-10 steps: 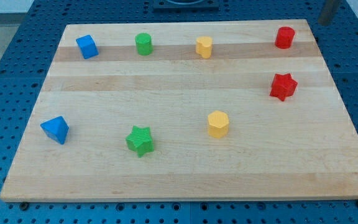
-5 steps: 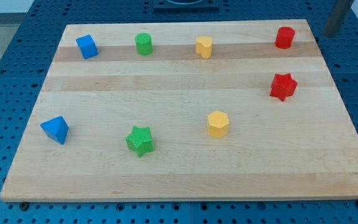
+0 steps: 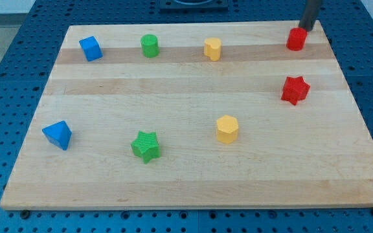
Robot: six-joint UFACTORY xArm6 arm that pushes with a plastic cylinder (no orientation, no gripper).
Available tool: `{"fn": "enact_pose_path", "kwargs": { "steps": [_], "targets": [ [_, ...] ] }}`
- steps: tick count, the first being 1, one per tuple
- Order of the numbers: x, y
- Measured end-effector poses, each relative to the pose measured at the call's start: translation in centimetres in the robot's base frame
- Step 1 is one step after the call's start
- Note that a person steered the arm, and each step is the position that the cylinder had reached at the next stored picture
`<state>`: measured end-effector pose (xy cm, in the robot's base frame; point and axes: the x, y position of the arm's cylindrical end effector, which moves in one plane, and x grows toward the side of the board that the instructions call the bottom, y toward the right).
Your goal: Move your arm to the top center
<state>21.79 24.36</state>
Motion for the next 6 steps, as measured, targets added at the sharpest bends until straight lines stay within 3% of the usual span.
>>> {"fn": "enact_pose_path", "kwargs": {
  "steps": [6],
  "targets": [
    [0.0,-18.5]
  ]
}}
